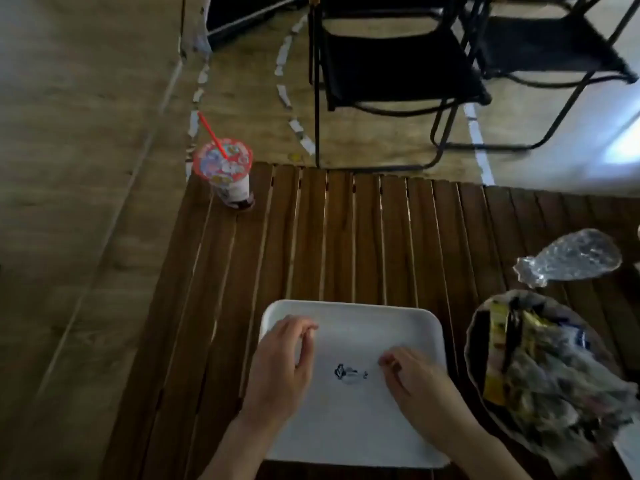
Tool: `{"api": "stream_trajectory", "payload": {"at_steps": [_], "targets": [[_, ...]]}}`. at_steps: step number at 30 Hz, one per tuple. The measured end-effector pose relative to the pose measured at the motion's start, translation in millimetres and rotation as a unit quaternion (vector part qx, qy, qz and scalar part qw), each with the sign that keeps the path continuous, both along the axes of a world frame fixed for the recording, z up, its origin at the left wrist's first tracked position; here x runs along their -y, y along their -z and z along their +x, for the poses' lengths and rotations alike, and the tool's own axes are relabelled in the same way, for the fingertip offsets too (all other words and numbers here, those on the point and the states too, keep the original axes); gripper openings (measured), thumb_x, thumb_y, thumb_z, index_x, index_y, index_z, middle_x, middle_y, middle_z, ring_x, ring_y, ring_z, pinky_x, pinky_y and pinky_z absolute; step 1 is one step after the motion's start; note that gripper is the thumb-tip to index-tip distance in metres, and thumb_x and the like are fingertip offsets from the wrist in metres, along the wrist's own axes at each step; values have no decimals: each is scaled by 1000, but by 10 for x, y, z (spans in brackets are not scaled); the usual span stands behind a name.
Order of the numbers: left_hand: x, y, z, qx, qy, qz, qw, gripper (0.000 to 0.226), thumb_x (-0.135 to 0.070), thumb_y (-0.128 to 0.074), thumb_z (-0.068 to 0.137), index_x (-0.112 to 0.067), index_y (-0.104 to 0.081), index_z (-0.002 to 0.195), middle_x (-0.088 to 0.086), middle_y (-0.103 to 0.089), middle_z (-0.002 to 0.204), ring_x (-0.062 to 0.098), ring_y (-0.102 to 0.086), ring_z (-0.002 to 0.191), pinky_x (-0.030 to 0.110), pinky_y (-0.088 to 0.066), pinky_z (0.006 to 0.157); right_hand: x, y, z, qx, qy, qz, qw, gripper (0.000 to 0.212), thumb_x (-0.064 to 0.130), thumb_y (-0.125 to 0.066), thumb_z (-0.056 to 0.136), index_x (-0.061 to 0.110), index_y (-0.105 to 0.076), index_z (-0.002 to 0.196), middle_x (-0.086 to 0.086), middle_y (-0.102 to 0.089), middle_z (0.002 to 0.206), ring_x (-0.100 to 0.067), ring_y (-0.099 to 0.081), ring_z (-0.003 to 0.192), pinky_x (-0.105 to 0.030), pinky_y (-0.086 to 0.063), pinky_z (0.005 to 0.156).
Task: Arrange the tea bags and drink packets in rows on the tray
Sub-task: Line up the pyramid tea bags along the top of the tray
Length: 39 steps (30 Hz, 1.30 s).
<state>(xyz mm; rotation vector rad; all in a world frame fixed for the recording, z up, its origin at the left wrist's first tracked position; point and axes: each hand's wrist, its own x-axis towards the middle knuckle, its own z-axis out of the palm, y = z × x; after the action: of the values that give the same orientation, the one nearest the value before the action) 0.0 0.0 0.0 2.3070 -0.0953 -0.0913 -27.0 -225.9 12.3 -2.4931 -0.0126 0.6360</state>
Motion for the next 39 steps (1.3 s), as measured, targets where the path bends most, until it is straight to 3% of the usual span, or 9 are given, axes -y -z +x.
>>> {"api": "stream_trajectory", "payload": {"at_steps": [4, 9, 13, 16, 18, 23, 27, 35, 39], "targets": [[120, 192, 273, 136, 54, 40, 988, 26, -28, -43, 100, -17, -66, 106, -7, -65, 102, 2, -56, 95, 18, -46, 82, 22, 268, 86, 153, -36, -10, 988, 7, 24, -53, 98, 28, -58, 101, 18, -53, 99, 2, -44, 91, -7, -36, 70], [94, 396, 281, 214, 88, 90, 969, 23, -26, -45, 99, -16, -65, 103, -6, -63, 100, 4, -55, 92, 19, -43, 79, 55, 435, 20, 233, -32, -39, 971, 12, 19, -56, 96, 23, -63, 105, 13, -56, 105, -4, -47, 97, -7, -35, 71], [131, 368, 173, 188, 65, 80, 977, 18, -28, -47, 98, -21, -62, 104, -8, -63, 100, 3, -55, 91, 19, -45, 78, -12, 259, -76, 244, 0, -32, 969, 18, 27, -53, 98, 27, -59, 115, 17, -50, 119, 3, -40, 109, -3, -29, 73], [144, 293, 11, 162, 58, 87, 981, 16, -27, -50, 99, -21, -62, 108, -7, -63, 105, 2, -54, 93, 8, -36, 77, -59, 150, -224, 258, 8, -53, 965, 19, 26, -53, 98, 25, -59, 116, 13, -53, 121, -3, -46, 111, -5, -30, 69], [131, 241, -117, 153, 69, 107, 980, 17, -27, -52, 98, -21, -61, 111, -7, -63, 110, 1, -52, 96, 11, -38, 78, -74, 148, -358, 249, 3, -68, 966, 20, 27, -53, 99, 24, -59, 117, 11, -53, 122, -5, -48, 110, -8, -32, 67], [15, 96, -278, 133, 68, 119, 982, 19, -27, -52, 98, -20, -60, 113, -7, -60, 115, 2, -51, 95, 5, -32, 71, 17, -43, -448, 244, -6, -79, 967, 21, 30, -53, 98, 26, -60, 117, 10, -56, 123, -7, -52, 110, -22, -48, 86], [-28, 86, -258, 118, 83, 147, 979, 21, -32, -50, 98, -23, -60, 114, -7, -59, 119, 3, -52, 98, 13, -38, 76, 152, -150, -373, 214, -7, -92, 972, 24, 35, -54, 98, 25, -61, 119, 9, -59, 123, -7, -54, 109, -20, -43, 84], [-43, 73, -150, 134, 102, 175, 970, 20, -34, -45, 100, -23, -60, 109, -10, -58, 105, 5, -56, 89, 10, -32, 62, 537, -351, -400, 268, 119, -101, 951, 18, 26, -66, 91, 27, -64, 109, 15, -60, 99, -5, -59, 89, -24, -51, 72], [5, 62, -155, 132, 110, 179, 969, 16, -30, -49, 98, -24, -62, 107, -12, -57, 104, 4, -55, 89, 11, -32, 63, 934, -415, -438, 230, 234, -111, 938, 29, 21, -70, 87, 24, -65, 115, 5, -66, 110, -12, -60, 92, -26, -42, 74]]}}
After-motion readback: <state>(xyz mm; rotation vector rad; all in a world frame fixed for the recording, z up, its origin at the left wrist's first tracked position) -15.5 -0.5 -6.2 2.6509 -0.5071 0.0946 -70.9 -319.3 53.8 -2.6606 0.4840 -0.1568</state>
